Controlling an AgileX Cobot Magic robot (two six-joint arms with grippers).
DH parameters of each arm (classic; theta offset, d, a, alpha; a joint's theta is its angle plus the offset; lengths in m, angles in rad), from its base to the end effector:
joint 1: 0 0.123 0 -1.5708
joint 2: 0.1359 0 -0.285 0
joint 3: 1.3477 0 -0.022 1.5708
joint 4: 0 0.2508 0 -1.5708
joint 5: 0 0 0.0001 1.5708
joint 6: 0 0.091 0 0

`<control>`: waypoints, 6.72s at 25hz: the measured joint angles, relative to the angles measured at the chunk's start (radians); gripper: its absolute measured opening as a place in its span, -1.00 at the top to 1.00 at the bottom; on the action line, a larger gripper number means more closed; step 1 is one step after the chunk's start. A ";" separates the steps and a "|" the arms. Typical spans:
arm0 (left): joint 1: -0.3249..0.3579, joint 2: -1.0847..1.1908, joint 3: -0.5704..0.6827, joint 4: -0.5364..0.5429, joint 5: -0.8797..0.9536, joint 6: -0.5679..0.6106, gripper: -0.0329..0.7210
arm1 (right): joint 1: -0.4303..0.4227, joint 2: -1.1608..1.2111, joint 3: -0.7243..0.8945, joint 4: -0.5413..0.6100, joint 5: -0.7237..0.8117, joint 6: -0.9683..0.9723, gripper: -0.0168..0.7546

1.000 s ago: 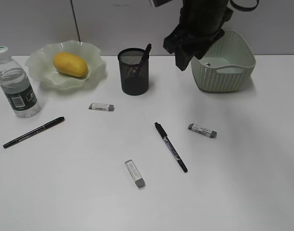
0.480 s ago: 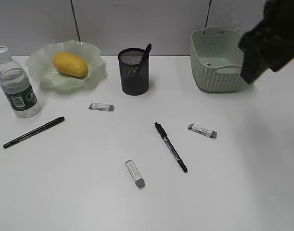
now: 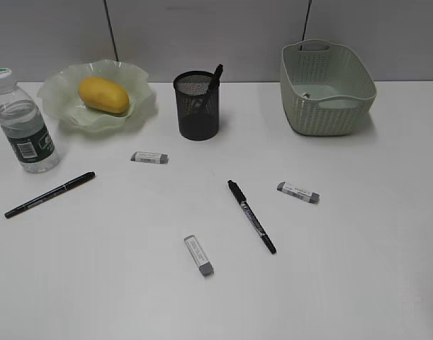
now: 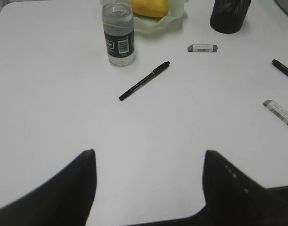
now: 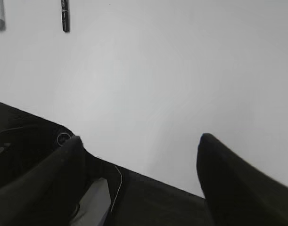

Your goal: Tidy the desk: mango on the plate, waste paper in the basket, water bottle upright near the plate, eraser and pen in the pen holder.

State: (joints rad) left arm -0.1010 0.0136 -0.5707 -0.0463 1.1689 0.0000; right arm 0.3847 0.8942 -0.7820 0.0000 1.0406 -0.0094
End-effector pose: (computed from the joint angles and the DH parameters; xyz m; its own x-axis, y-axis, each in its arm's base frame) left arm -0.0162 -0.0023 0.2881 -0.5004 0.0325 -0.8652 0.1284 0.9910 -0.0370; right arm 0.1377 0.0557 0.3034 -0.8076 -0.3371 -0.4840 -0.3829 0.9238 -0.0046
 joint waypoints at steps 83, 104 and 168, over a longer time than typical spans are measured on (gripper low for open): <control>-0.138 2.212 -1.055 -0.012 -0.100 0.696 -0.35 | 0.000 -0.659 0.258 0.000 -0.022 0.009 -0.47; -0.135 2.230 -1.066 0.004 -0.106 0.672 0.56 | 0.000 -0.659 0.258 0.000 -0.021 0.009 -0.45; -0.349 2.193 -1.156 -0.842 -1.157 0.644 -0.26 | 0.000 -0.659 0.258 0.000 -0.022 0.009 -0.42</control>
State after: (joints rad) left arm -0.4504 2.2071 -1.7267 -0.8887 0.0121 0.6441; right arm 0.3847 0.2348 -0.5244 0.0000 1.0185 0.0000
